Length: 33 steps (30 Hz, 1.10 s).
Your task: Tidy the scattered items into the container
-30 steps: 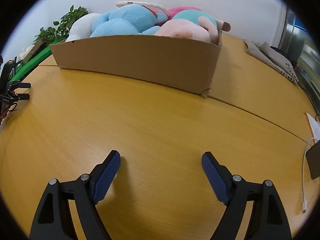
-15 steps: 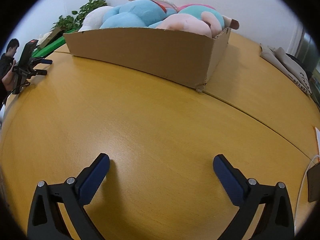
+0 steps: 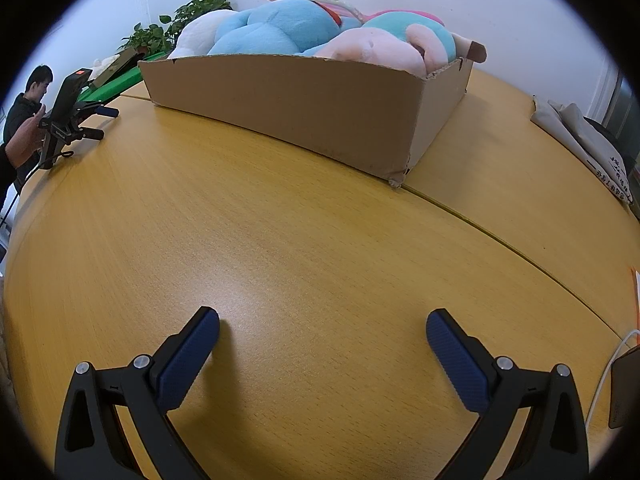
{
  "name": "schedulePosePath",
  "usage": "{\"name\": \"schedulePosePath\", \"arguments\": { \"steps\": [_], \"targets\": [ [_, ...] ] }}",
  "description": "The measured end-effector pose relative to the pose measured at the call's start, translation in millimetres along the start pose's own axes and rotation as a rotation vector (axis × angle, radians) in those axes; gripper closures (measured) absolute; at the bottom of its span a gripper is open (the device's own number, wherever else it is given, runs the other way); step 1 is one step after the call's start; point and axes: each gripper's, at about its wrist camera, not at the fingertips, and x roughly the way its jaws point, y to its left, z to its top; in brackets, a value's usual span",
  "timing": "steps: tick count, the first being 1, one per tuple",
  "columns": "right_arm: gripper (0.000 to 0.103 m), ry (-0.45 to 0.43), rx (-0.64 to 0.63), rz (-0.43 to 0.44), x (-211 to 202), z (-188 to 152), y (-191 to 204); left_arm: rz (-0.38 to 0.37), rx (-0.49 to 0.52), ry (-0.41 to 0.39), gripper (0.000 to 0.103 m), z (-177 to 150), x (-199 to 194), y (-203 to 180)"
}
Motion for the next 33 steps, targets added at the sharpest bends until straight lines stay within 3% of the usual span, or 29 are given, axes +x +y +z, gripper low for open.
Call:
{"name": "schedulePosePath", "arguments": {
  "steps": [33],
  "targets": [
    [0.0,-0.002,0.0,-0.002,0.7,-0.8,1.5,0.0,0.001,-0.004,0.0,-0.6,1.6,-2.0]
  ]
}}
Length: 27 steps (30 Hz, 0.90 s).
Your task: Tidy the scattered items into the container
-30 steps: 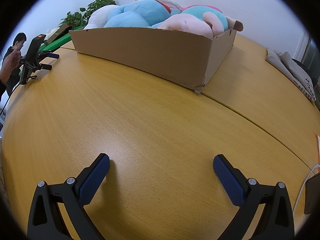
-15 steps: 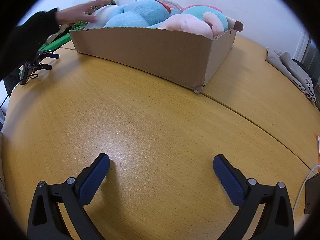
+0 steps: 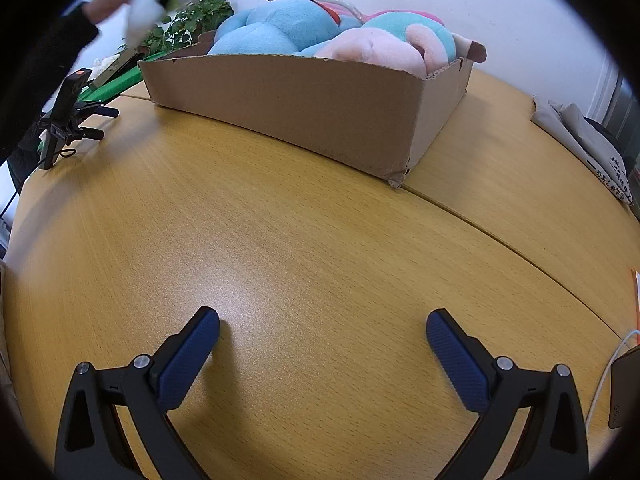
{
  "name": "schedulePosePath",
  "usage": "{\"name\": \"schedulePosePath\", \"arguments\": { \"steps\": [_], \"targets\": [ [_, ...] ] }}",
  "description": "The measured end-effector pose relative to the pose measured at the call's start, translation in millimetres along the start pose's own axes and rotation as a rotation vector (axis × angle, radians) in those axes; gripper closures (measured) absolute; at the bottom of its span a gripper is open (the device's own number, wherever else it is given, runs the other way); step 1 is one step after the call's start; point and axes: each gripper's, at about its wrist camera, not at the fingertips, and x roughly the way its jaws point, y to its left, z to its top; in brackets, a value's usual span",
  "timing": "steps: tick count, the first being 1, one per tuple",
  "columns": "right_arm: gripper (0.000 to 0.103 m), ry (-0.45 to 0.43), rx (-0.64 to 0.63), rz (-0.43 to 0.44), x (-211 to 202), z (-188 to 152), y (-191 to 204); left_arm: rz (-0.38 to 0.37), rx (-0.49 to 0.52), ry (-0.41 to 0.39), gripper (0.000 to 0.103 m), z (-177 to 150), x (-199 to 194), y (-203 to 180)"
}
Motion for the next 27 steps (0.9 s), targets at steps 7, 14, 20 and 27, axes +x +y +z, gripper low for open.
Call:
{"name": "schedulePosePath", "arguments": {
  "steps": [7,14,20,27],
  "targets": [
    [0.0,0.0,0.0,0.0,0.1,0.6,0.0,0.0,0.0,0.0,0.0,1.0,0.6,-0.9],
    [0.0,-0.001,-0.001,0.0,-0.4,-0.7,0.1,0.0,0.001,0.0,0.0,5.0,2.2,-1.1],
    [0.0,-0.001,-0.001,0.0,-0.3,-0.7,0.4,0.0,0.001,0.0,0.0,6.0,2.9,-1.2],
    [0.0,-0.001,-0.001,0.0,-0.2,-0.9,0.1,0.0,0.001,-0.001,0.0,6.8,3.4,-0.6]
  ]
}}
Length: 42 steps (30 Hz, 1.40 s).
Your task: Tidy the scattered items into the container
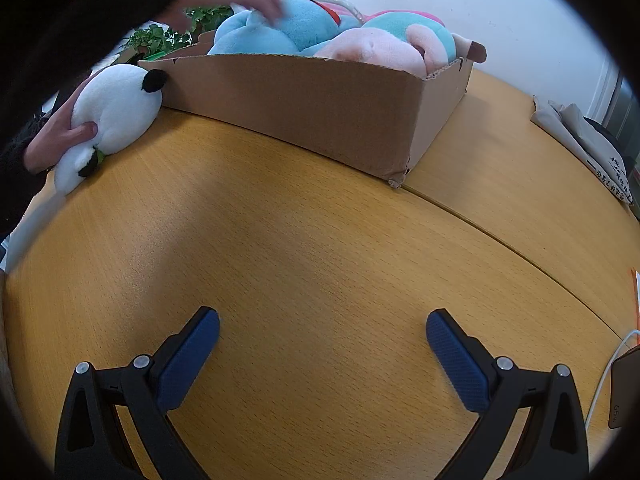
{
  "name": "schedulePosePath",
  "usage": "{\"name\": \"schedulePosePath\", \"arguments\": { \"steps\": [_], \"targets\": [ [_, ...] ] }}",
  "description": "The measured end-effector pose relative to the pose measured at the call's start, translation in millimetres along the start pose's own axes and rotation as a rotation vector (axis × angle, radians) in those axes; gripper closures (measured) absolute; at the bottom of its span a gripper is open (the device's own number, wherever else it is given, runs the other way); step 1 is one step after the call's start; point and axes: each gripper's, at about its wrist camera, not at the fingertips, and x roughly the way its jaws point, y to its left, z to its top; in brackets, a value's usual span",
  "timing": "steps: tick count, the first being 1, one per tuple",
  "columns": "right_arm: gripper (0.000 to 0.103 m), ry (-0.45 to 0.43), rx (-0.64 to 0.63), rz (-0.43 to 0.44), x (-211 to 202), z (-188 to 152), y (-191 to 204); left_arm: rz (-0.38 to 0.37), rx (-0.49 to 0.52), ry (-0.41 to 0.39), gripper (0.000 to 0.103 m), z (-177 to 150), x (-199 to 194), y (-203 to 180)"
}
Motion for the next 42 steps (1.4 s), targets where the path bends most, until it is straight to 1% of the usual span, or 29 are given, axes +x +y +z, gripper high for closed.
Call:
{"name": "schedulePosePath", "arguments": {
  "steps": [42],
  "targets": [
    [0.0,0.0,-0.002,-0.001,0.0,-0.5,-0.6,-0.002,0.001,0.0,0.0,2.6,0.0,4.8]
  ]
}}
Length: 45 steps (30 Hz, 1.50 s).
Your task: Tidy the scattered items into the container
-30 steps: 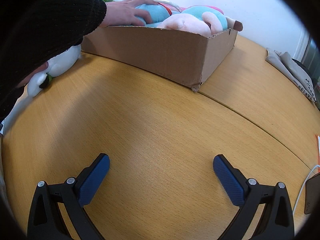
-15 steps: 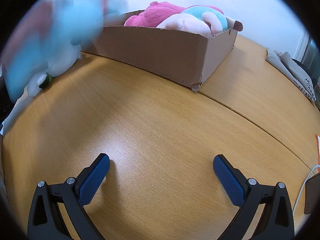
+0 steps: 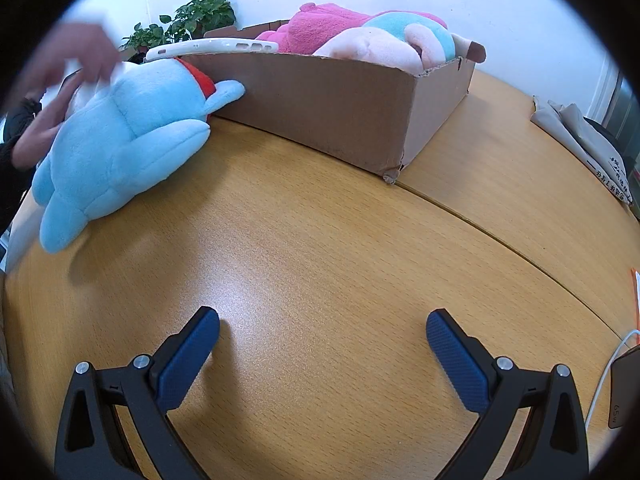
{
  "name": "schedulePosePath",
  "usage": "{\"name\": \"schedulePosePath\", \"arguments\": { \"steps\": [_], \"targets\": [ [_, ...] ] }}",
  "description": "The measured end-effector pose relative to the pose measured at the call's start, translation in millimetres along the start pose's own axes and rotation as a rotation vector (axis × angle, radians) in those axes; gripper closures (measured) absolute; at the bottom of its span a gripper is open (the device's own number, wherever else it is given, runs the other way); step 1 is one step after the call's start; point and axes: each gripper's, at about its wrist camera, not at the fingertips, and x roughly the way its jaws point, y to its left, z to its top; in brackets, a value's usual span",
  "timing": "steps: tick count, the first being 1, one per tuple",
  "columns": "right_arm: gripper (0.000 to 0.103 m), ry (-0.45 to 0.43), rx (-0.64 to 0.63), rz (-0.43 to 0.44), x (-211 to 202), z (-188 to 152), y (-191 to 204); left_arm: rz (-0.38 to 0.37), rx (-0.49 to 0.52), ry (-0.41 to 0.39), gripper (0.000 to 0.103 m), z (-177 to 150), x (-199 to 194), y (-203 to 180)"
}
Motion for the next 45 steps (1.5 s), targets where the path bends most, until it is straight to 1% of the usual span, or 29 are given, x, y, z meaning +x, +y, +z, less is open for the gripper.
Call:
{"name": "schedulePosePath", "arguments": {
  "steps": [21,23,29,45],
  "targets": [
    [0.0,0.0,0.0,0.0,0,0,0,-0.001,0.001,0.0,0.0,0,0,1],
    [0.0,0.0,0.0,0.0,0,0,0,-0.001,0.001,-0.001,0.0,8,7,-8],
    [0.0,0.0,0.0,0.0,1,0,0,-0.001,-0.001,0.0,0.0,14,13,-8],
    [0.0,0.0,-0.001,-0.001,2,0,0,-0.002,0.0,0.0,0.0,16,17,-6]
  ]
}}
